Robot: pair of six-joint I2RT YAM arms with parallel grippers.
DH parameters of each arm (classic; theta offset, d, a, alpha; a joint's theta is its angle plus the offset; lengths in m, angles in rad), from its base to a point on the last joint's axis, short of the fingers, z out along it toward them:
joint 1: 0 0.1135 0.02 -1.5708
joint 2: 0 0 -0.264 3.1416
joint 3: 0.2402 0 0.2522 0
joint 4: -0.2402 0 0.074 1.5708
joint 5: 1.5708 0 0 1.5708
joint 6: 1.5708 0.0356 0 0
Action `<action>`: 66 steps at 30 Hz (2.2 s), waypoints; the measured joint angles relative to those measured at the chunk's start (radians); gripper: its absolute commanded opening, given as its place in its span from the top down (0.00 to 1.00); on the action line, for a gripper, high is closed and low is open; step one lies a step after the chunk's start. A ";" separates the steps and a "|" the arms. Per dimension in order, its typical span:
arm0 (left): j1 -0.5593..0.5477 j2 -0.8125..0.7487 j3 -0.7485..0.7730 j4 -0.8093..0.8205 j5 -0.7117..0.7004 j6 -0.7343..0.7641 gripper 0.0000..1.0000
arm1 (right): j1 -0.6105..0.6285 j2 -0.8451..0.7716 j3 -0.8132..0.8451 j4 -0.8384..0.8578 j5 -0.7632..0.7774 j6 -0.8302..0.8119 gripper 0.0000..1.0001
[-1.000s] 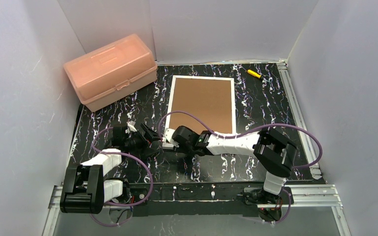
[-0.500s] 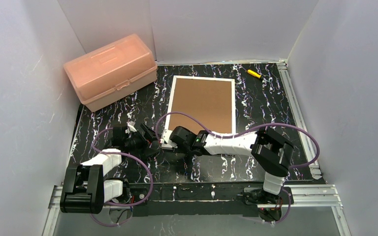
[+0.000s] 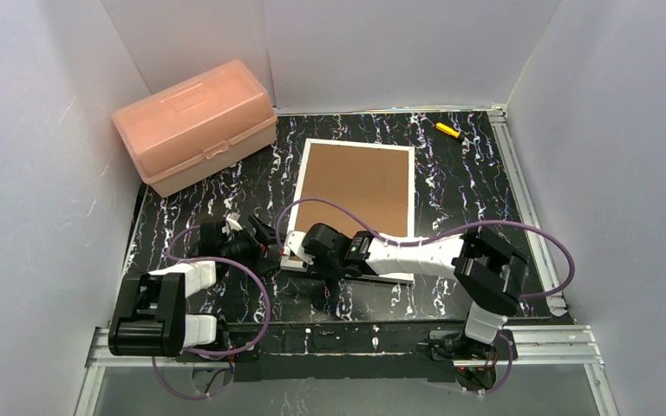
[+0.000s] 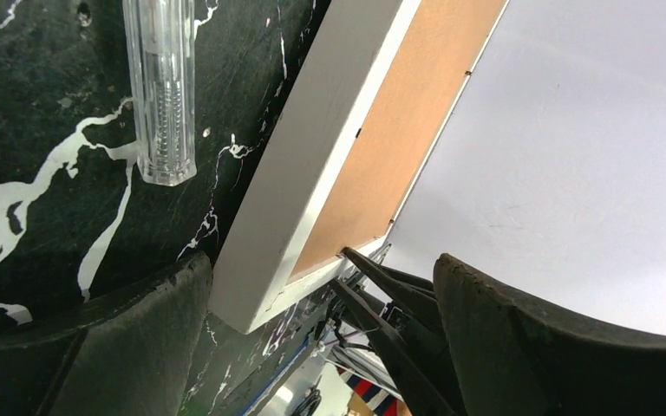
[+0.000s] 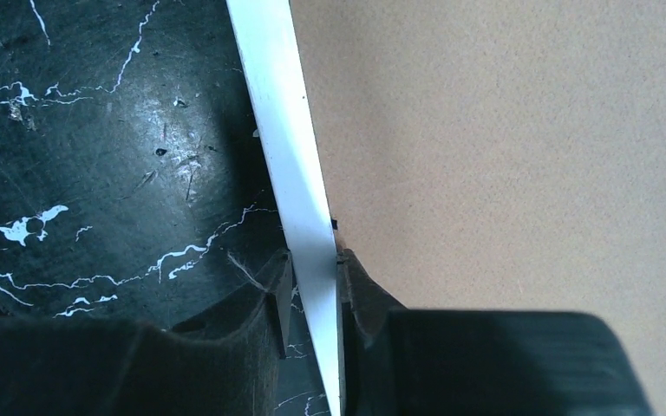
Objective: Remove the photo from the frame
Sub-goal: Turn over the photo frame at the center of the board.
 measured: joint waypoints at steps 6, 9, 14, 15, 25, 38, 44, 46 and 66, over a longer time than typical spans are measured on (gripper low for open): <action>0.000 0.008 0.000 0.023 -0.001 -0.005 0.02 | -0.006 -0.014 -0.001 0.002 -0.025 0.015 0.99; -0.003 0.009 0.000 0.024 -0.001 -0.006 0.02 | -0.007 -0.029 -0.001 0.010 -0.042 0.021 0.99; -0.010 0.025 0.000 0.045 0.005 -0.022 0.07 | -0.007 -0.042 0.000 0.024 -0.059 0.029 0.99; -0.011 0.025 0.000 0.046 0.005 -0.025 0.12 | -0.007 -0.043 0.000 0.026 -0.061 0.029 0.99; -0.008 0.017 -0.003 0.039 -0.024 -0.049 0.63 | -0.019 -0.071 0.003 0.026 -0.055 0.037 0.85; -0.021 -0.171 -0.002 0.064 0.031 -0.152 0.79 | 0.023 -0.122 0.107 -0.010 0.076 0.037 0.03; -0.021 -0.219 0.001 0.047 0.034 -0.202 0.79 | 0.139 -0.108 0.144 -0.087 0.308 -0.005 0.01; -0.021 -0.231 0.003 0.045 0.034 -0.214 0.79 | 0.174 -0.091 0.152 -0.100 0.380 -0.028 0.01; -0.021 -0.300 0.011 0.027 0.048 -0.299 0.71 | 0.224 0.031 0.204 -0.068 0.620 -0.282 0.80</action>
